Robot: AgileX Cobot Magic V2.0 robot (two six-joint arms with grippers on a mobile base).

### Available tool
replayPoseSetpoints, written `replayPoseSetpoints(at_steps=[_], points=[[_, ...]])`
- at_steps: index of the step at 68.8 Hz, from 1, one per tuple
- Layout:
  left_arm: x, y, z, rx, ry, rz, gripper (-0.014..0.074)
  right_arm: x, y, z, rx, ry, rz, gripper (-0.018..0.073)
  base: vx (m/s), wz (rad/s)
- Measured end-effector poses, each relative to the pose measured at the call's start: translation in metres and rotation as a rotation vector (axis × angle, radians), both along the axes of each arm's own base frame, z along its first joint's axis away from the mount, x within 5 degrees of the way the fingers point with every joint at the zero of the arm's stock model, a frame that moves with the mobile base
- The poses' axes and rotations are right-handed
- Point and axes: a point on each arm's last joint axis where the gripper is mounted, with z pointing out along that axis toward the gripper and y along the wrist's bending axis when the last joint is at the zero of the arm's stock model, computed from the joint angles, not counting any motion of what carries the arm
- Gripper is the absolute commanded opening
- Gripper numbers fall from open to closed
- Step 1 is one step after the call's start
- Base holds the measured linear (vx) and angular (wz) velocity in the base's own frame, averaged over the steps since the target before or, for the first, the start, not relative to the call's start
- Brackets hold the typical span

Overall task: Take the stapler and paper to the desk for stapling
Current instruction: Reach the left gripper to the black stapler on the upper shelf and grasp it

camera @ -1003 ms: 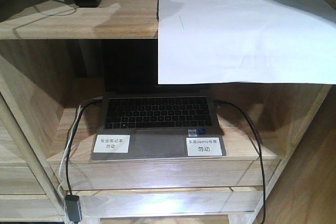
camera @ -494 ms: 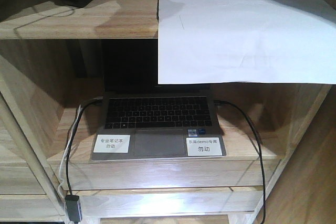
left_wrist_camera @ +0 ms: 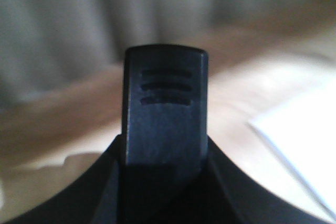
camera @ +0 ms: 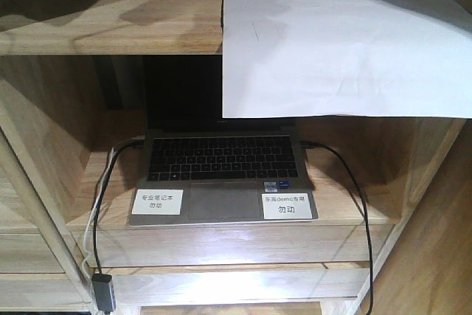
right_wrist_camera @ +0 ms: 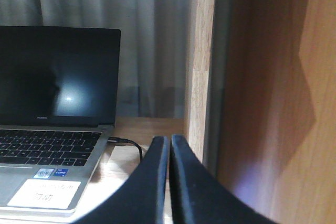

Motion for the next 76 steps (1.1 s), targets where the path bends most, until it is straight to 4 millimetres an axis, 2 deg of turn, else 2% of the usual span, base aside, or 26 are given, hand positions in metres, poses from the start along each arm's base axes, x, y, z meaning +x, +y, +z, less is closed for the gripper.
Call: replayPoseSetpoints(at_steps=[19,40,55,76], points=[[-0.036,0.008,0.022,-0.020,-0.029,-0.073,-0.0007,0.000,0.000,0.000,0.000,0.000,0.000,-0.0009,0.00,0.00],[-0.063,0.016,0.029,0.001,-0.015,-0.117,-0.0007,0.000,0.000,0.000,0.000,0.000,0.000,-0.0009,0.00,0.00],[-0.085,0.024,0.010,0.021,0.037,-0.135,-0.0007,0.000,0.000,0.000,0.000,0.000,0.000,-0.0009,0.00,0.00],[-0.142,0.045,-0.029,-0.029,0.026,-0.156,-0.0007,0.000,0.000,0.000,0.000,0.000,0.000,-0.0009,0.00,0.00]])
